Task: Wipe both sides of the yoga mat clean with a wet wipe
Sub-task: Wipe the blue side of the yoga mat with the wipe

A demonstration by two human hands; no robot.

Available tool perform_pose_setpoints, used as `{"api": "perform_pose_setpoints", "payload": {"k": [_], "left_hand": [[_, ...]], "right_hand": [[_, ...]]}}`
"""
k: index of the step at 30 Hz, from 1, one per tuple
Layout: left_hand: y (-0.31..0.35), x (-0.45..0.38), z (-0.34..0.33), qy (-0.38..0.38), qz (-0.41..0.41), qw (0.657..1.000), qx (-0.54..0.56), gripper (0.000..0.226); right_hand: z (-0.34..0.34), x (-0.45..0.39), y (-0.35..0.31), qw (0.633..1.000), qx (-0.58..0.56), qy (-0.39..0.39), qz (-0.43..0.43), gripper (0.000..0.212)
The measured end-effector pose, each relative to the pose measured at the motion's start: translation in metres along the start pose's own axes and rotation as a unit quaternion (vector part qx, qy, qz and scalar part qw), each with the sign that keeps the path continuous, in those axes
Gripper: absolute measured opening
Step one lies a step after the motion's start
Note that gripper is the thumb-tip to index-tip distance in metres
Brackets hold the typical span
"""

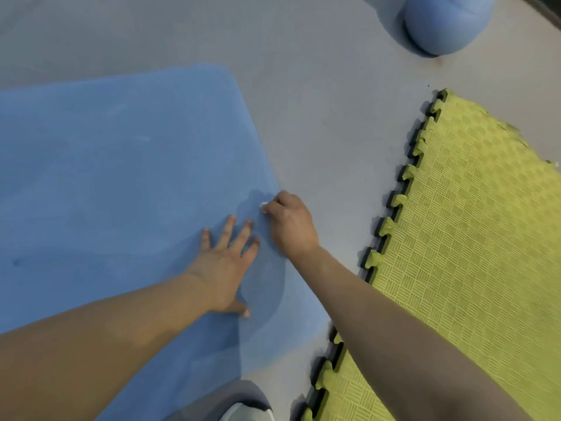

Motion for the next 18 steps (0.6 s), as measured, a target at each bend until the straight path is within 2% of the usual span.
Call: {"api": "perform_pose_setpoints", "payload": {"k": [4, 7, 10, 14, 18], "left_hand": [[0.011, 0.003, 0.000, 0.014, 0.016, 1.000, -0.004, 0.135], [0.022, 0.000, 0.000, 0.019, -0.032, 0.999, -0.009, 0.124], [0.028, -0.003, -0.001, 0.009, -0.056, 0.998, -0.027, 0.118], [0.030, -0.003, 0.002, 0.000, -0.053, 0.998, -0.041, 0.117], [0.030, -0.004, 0.014, 0.007, -0.063, 0.994, -0.086, 0.112]], "right_hand": [[-0.010, 0.075, 0.003, 1.000, -0.020, -0.006, -0.017, 0.014], [-0.025, 0.163, 0.008, 0.998, -0.038, -0.024, -0.035, 0.022], [-0.032, 0.208, 0.008, 0.997, -0.044, -0.040, -0.057, 0.018], [-0.024, 0.157, 0.013, 0.997, -0.048, -0.022, -0.060, 0.012], [-0.008, 0.073, 0.016, 0.998, -0.030, 0.009, -0.049, 0.021]]}}
Point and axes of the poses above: each hand's wrist, its own x-axis away from the middle knuckle, its own z-axis out of the back of the hand, y = z × x, the point moved 7 cm from there along -x, towards the middle knuckle, and after that the axes turned 15 degrees about -y, right-handed, at the moved point
